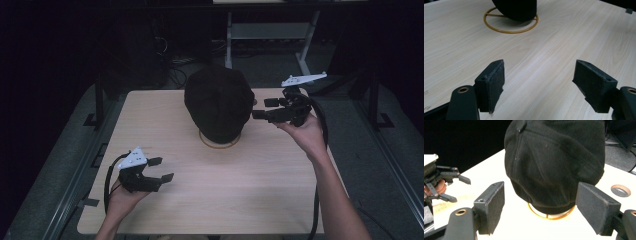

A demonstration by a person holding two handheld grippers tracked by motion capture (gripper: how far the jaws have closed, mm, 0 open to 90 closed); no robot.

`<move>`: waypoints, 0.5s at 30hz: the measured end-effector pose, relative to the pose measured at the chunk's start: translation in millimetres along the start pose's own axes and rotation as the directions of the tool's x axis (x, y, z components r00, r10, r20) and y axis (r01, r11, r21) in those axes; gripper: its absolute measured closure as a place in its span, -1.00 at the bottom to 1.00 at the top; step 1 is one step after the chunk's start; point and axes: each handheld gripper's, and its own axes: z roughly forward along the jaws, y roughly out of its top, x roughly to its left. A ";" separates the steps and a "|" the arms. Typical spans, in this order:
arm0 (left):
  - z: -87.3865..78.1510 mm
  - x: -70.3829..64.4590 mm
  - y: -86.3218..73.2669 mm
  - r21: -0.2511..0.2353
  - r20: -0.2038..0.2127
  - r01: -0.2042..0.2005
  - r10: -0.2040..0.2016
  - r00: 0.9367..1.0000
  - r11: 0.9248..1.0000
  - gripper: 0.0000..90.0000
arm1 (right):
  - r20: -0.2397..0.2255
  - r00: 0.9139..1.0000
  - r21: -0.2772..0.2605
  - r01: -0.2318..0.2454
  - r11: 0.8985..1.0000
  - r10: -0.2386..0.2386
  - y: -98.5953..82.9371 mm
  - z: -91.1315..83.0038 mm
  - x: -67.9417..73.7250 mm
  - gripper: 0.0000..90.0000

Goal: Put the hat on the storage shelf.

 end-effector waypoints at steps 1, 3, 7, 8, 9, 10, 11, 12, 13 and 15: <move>0.1 0.0 0.2 -0.001 0.002 0.002 -0.002 1.000 1.000 -0.46 | 0.000 1.000 0.002 -0.004 1.000 0.004 -2.1 -0.6 0.4 -0.49; 0.4 0.2 0.2 0.002 0.002 0.001 -0.001 1.000 1.000 -0.46 | -0.001 1.000 0.005 -0.006 1.000 0.006 -6.7 -0.6 0.4 -0.49; 1.1 0.6 -0.4 0.002 0.000 0.001 -0.001 1.000 1.000 -0.46 | -0.008 1.000 0.015 -0.016 1.000 0.016 -16.7 -0.4 0.0 -0.50; 1.1 0.6 -0.3 0.004 0.000 0.000 0.000 1.000 1.000 -0.46 | -0.010 1.000 0.019 -0.019 1.000 0.020 -19.2 -0.4 -0.4 -0.50; 1.1 0.6 -0.3 0.005 -0.002 0.000 0.000 1.000 1.000 -0.46 | -0.010 1.000 0.019 -0.025 1.000 0.025 -21.7 -0.5 -0.7 -0.50; 1.2 0.5 -0.4 0.005 -0.002 0.000 0.000 1.000 1.000 -0.46 | -0.016 1.000 0.018 -0.025 1.000 0.025 -24.3 -0.6 -1.5 -0.50; 1.1 0.5 -0.5 0.005 -0.004 -0.002 0.002 1.000 1.000 -0.46 | -0.017 0.999 0.018 -0.030 0.999 0.030 -26.8 -0.9 -2.0 -0.50; 1.1 0.7 -0.7 0.005 -0.003 -0.002 0.002 1.000 1.000 -0.46 | -0.016 0.999 0.018 -0.035 0.999 0.036 -29.3 -1.5 -2.2 -0.50; 1.1 0.8 -0.9 0.002 -0.002 0.000 0.000 1.000 1.000 -0.46 | -0.017 0.999 0.016 -0.038 0.999 0.038 -31.7 -2.3 -2.6 -0.50; 1.1 0.9 -0.9 0.000 -0.003 0.003 -0.003 1.000 1.000 -0.46 | -0.016 0.999 0.015 -0.045 0.999 0.045 -36.9 -3.9 -3.1 -0.50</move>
